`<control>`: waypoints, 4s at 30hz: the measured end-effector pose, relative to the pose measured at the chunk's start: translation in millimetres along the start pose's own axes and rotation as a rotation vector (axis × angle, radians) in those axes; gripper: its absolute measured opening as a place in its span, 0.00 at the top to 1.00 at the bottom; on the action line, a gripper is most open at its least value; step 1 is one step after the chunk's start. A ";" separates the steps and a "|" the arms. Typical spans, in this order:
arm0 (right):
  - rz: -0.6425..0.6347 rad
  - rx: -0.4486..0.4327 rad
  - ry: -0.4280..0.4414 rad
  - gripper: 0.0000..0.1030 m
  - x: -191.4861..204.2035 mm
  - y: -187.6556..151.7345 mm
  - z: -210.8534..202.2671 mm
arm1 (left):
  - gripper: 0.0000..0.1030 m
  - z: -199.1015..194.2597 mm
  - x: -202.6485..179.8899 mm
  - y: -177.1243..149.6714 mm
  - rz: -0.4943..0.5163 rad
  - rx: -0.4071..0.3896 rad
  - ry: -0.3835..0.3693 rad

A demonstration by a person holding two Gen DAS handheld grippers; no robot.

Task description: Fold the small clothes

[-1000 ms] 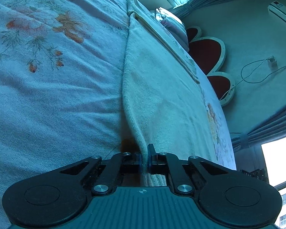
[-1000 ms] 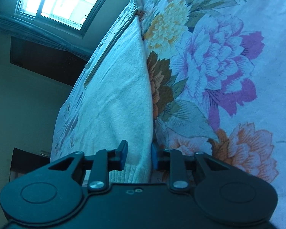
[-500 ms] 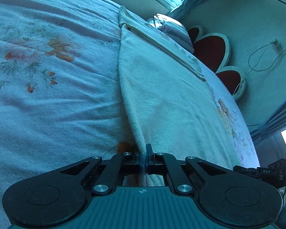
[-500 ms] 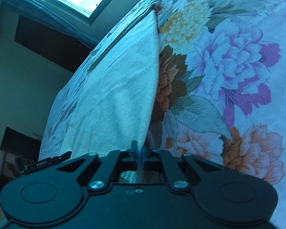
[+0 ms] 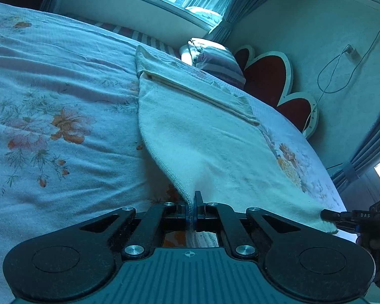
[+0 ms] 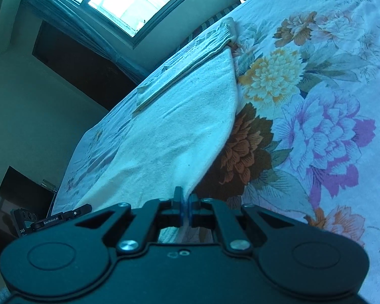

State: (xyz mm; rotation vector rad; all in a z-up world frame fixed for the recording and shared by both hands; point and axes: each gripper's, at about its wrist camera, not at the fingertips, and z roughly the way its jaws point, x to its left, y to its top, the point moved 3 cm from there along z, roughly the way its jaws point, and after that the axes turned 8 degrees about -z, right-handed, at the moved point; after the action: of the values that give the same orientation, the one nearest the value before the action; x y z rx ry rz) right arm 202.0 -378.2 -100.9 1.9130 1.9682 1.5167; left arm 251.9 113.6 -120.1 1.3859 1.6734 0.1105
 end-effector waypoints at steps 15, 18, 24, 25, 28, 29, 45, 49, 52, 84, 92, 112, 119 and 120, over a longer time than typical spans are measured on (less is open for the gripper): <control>-0.132 -0.082 0.048 0.95 25.0 97.6 12.4 | 0.98 24.8 -23.0 80.6 0.048 -0.087 0.016; -0.150 -0.082 0.050 0.95 22.6 118.0 24.0 | 0.98 37.9 -24.2 100.2 0.047 -0.099 0.014; -0.183 -0.088 0.047 0.95 17.2 158.3 44.5 | 0.98 68.9 -29.3 147.1 0.066 -0.121 0.001; -0.187 -0.089 0.046 0.95 16.1 165.5 48.8 | 0.98 76.3 -28.3 155.6 0.062 -0.120 -0.002; -0.198 -0.088 0.044 0.95 10.0 189.8 66.0 | 0.98 101.9 -25.0 180.7 0.054 -0.118 0.001; -0.198 -0.088 0.045 0.95 7.0 197.5 72.3 | 0.98 111.9 -23.8 188.9 0.055 -0.117 0.004; 0.040 -0.041 0.033 0.94 -108.4 297.0 225.1 | 0.97 290.2 33.0 280.5 -0.032 -0.009 0.101; 0.070 -0.034 -0.013 0.87 -131.2 301.3 243.8 | 0.97 299.0 37.7 279.8 -0.058 -0.006 0.085; 0.103 -0.088 -0.008 0.77 -139.2 301.3 231.7 | 0.89 283.1 39.4 280.3 -0.050 -0.026 0.060; -0.472 0.055 -0.063 0.60 -95.4 330.4 284.3 | 0.57 338.9 4.9 317.8 0.418 0.126 0.109; -0.473 0.071 -0.014 0.95 -90.8 329.0 286.8 | 0.93 337.5 1.5 319.5 0.412 0.065 0.080; -0.390 0.001 -0.140 0.88 -120.7 349.2 302.5 | 0.61 356.4 6.3 329.4 0.354 -0.025 0.237; -0.464 -0.071 -0.167 0.79 -83.9 324.7 243.3 | 0.55 290.4 -23.8 290.4 0.388 -0.084 0.231; -0.472 -0.071 -0.144 0.79 -77.2 317.8 237.3 | 0.55 289.3 -30.8 277.9 0.402 -0.061 0.229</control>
State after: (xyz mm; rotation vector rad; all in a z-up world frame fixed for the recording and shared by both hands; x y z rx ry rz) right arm 605.0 -361.7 -78.4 1.3524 2.0705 1.2611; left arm 649.4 54.7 -102.8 1.6973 1.5345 0.5636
